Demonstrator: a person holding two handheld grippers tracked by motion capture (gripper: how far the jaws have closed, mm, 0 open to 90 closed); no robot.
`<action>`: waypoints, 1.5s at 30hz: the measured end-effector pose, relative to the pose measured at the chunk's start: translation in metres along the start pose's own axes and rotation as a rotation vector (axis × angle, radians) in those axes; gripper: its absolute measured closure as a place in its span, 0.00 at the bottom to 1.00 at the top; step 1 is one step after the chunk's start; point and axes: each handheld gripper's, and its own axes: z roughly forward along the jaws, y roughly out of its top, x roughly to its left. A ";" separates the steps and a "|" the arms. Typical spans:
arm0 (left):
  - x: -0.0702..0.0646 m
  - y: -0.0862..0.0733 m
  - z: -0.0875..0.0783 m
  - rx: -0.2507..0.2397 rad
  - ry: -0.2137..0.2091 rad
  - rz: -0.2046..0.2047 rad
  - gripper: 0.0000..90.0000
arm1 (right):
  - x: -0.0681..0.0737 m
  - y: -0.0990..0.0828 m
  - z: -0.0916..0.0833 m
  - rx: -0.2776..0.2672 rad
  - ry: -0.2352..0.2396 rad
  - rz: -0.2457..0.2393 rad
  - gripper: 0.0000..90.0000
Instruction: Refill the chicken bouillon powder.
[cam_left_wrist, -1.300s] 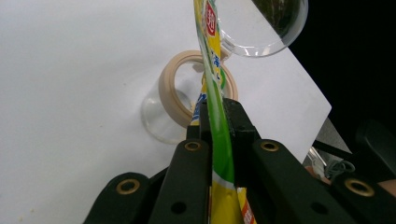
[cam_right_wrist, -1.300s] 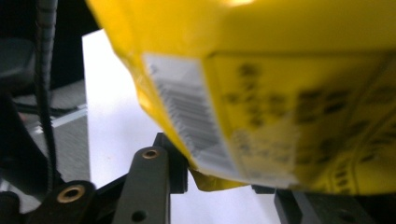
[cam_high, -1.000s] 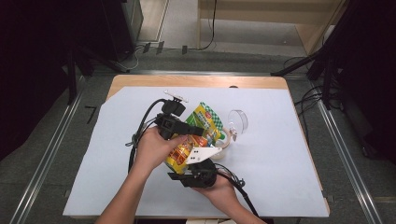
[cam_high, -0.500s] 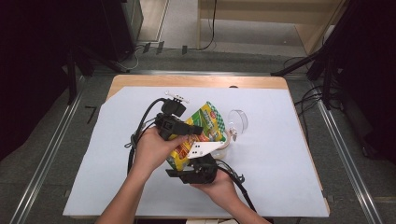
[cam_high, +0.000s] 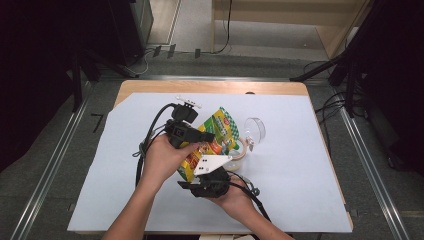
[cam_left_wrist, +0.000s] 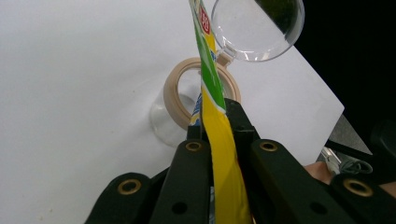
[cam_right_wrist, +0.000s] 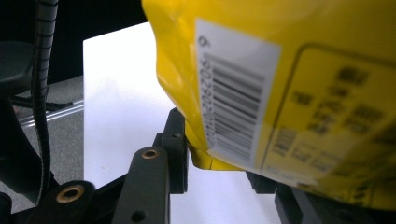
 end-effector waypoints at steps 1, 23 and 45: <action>0.000 0.000 -0.001 -0.013 -0.019 -0.007 0.96 | 0.000 0.000 0.000 -0.002 0.000 0.008 0.75; 0.006 0.026 -0.006 0.058 -0.035 0.021 0.96 | -0.009 0.015 -0.004 -0.090 0.090 0.095 0.76; 0.000 0.036 -0.002 0.087 -0.032 0.029 0.96 | -0.013 0.017 0.000 -0.086 0.077 0.106 0.79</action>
